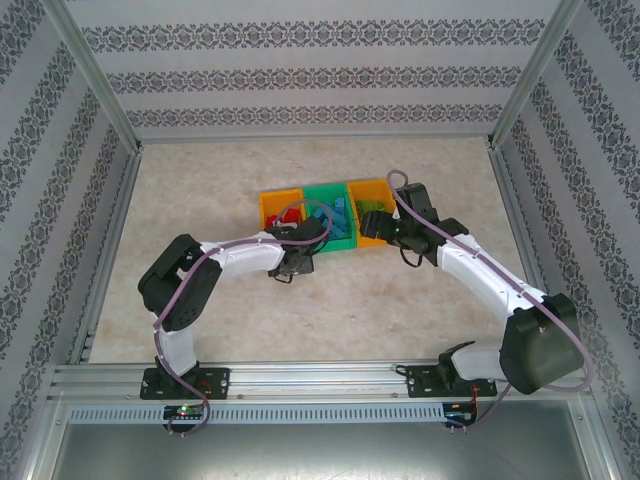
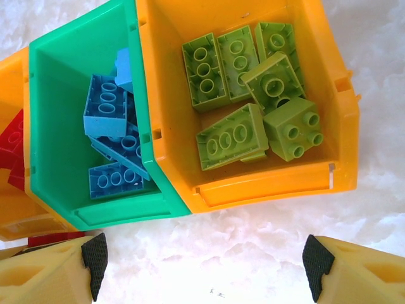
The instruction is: Sort the legos into containers by color
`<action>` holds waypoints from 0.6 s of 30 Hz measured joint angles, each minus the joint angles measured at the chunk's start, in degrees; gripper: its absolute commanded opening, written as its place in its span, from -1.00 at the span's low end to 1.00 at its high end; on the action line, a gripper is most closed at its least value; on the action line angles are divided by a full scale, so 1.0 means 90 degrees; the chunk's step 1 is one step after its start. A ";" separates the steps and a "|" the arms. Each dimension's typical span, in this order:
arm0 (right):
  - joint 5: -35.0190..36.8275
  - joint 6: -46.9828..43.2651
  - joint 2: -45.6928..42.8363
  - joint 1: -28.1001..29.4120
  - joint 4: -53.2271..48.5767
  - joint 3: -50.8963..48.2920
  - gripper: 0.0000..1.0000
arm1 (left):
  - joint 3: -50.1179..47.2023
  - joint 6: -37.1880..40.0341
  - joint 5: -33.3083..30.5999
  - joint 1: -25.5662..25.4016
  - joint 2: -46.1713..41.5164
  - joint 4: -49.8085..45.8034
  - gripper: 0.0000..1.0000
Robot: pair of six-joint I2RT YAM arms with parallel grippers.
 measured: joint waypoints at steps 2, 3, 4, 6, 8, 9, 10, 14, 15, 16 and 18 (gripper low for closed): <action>-0.0007 0.0002 -0.0012 -0.0024 -0.0002 -0.0032 0.68 | -0.0102 0.0017 0.0002 -0.0036 -0.0070 0.0073 0.17; -0.0007 0.0017 -0.0012 -0.0039 -0.0002 -0.0044 0.68 | -0.0168 0.0019 0.0000 -0.0068 -0.0114 0.0100 0.17; -0.0007 0.0019 -0.0015 -0.0039 -0.0002 -0.0056 0.67 | -0.0216 0.0019 0.0000 -0.0100 -0.0148 0.0114 0.16; -0.0010 0.0022 -0.0019 -0.0036 0.0000 -0.0080 0.68 | -0.0328 0.0017 0.0002 -0.0214 -0.0233 0.0119 0.11; -0.0010 0.0024 -0.0022 -0.0036 -0.0002 -0.0097 0.68 | -0.0401 0.0015 0.0012 -0.0325 -0.0291 0.0119 0.07; -0.0010 0.0024 -0.0024 -0.0036 0.0000 -0.0112 0.68 | -0.0432 0.0015 0.0012 -0.0384 -0.0313 0.0119 0.07; -0.0010 0.0024 -0.0032 -0.0036 -0.0002 -0.0129 0.68 | -0.0454 0.0012 0.0017 -0.0430 -0.0330 0.0119 0.08; -0.0010 0.0041 -0.0056 -0.0036 -0.0002 -0.0192 0.68 | -0.0500 -0.0010 0.0029 -0.0576 -0.0376 0.0112 0.09; -0.0010 0.0041 -0.0078 -0.0036 -0.0005 -0.0214 0.68 | -0.0510 -0.0017 0.0027 -0.0595 -0.0389 0.0112 0.09; -0.0007 0.0044 -0.0112 -0.0036 -0.0002 -0.0240 0.68 | -0.0520 -0.0032 0.0029 -0.0607 -0.0401 0.0112 0.09; -0.0007 0.0044 -0.0170 -0.0036 -0.0005 -0.0270 0.68 | -0.0522 -0.0039 0.0029 -0.0624 -0.0418 0.0080 0.09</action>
